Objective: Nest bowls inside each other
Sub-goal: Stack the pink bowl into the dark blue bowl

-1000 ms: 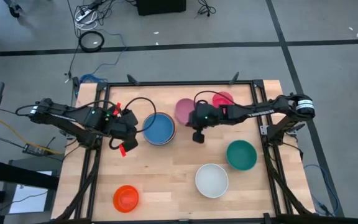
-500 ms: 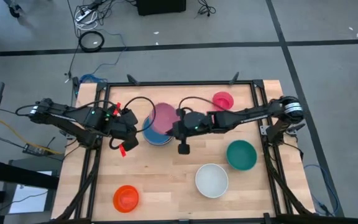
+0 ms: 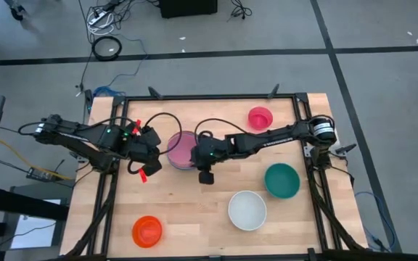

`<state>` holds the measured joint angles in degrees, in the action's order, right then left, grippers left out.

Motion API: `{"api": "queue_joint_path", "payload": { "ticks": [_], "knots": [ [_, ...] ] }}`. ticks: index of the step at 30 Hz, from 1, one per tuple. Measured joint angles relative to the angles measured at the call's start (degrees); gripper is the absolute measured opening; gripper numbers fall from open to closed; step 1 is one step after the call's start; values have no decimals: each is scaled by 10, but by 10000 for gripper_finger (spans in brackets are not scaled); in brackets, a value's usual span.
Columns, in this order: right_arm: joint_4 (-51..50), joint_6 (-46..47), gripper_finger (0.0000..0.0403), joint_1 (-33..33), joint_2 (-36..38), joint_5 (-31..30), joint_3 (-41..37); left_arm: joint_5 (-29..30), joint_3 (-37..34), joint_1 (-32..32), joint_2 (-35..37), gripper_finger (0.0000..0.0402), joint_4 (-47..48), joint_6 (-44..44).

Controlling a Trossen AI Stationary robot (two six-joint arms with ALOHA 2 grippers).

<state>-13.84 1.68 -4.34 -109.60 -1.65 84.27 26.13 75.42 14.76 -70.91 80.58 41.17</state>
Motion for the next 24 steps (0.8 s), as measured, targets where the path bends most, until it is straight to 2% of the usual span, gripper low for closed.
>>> {"api": "queue_joint_path", "payload": {
  "ticks": [4,6,9,13,24],
  "knots": [
    [-22,8,135,-1,18,1,0,0,0,0,0,113,1,0],
    [-30,0,145,-7,43,-24,0,3,0,0,0,113,4,0],
    [-26,-16,149,-18,77,-72,0,11,0,0,0,113,7,-1],
    [16,-3,139,-23,90,-80,0,22,0,0,0,113,6,-2],
    [41,48,126,-23,3,-77,0,25,0,0,0,113,11,9]
  ]
}}
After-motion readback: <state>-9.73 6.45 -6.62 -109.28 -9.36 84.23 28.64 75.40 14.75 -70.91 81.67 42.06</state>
